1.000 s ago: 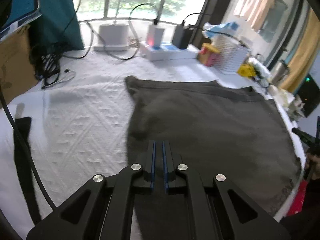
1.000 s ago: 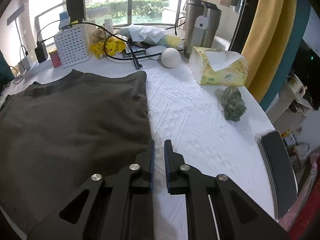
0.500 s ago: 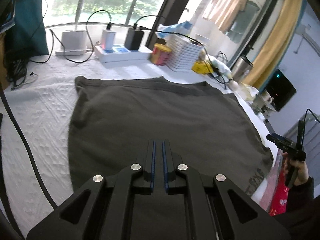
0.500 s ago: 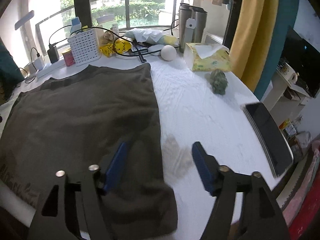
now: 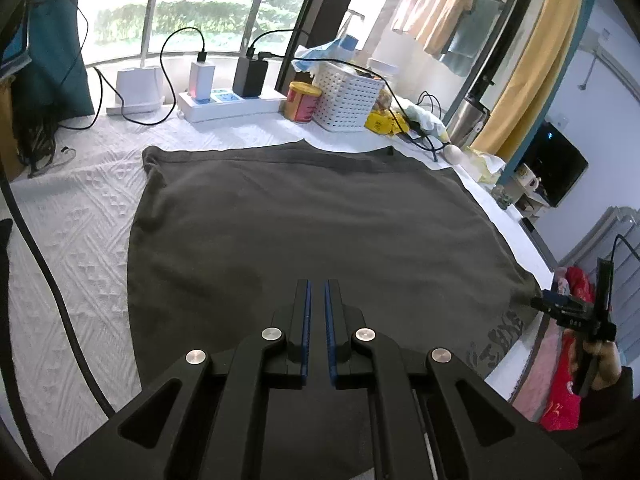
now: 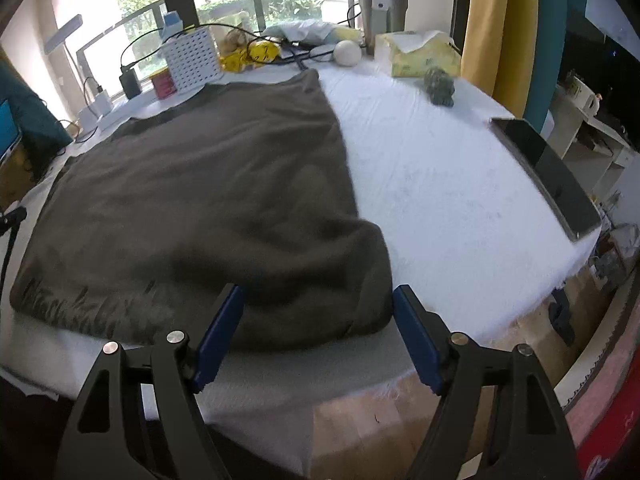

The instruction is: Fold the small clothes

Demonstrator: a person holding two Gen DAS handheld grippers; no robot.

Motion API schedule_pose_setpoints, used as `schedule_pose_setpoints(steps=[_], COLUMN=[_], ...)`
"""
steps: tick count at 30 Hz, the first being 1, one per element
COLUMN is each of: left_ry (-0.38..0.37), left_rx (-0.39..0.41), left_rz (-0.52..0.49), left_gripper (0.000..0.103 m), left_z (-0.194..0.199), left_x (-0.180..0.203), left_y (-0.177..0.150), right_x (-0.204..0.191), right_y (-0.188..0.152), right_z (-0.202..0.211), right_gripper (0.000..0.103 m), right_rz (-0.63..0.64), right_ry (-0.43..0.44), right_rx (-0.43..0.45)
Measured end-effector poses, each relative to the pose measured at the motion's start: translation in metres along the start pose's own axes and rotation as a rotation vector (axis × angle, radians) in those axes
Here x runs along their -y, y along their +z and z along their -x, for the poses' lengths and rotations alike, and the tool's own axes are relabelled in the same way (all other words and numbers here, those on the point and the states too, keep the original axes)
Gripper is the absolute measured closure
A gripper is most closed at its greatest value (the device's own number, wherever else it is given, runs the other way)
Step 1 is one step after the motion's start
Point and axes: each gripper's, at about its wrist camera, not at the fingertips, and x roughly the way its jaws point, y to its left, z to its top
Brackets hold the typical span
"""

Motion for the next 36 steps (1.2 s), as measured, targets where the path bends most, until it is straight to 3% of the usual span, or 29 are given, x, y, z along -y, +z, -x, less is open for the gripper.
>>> schedule_pose_setpoints(steps=[7,19,25,30,36], left_ry=[-0.004,0.051,0.072,0.095,0.119], left_rx=[0.02,0.014,0.016,-0.003,-0.009], left_rz=[-0.008,0.014,0.03,0.056,0.084], left_gripper=[0.096,0.096,0.096,0.096,0.096], left_z=[0.007,0.007,0.008,0.004,0.0], left_x=[0.002,-0.02,-0.033,-0.048,-0.064], left_y=[0.001,0.009,0.015,0.018,0.024], right_x=[-0.008,-0.021,-0.02,-0.021,-0.033], right_y=[-0.01,-0.017,0.003,0.024,0.055], right_z=[0.002,0.001,-0.015,-0.031,-0.056], right_gripper=[0.025,0.024,0.013,0.013,0.015], right_rz=[-0.006,-0.007,-0.106,-0.168,-0.161], right_ry=[0.019,0.081,0.126,0.181,0.217], right_rx=[-0.029,-0.075,0.002,0.072,0.089])
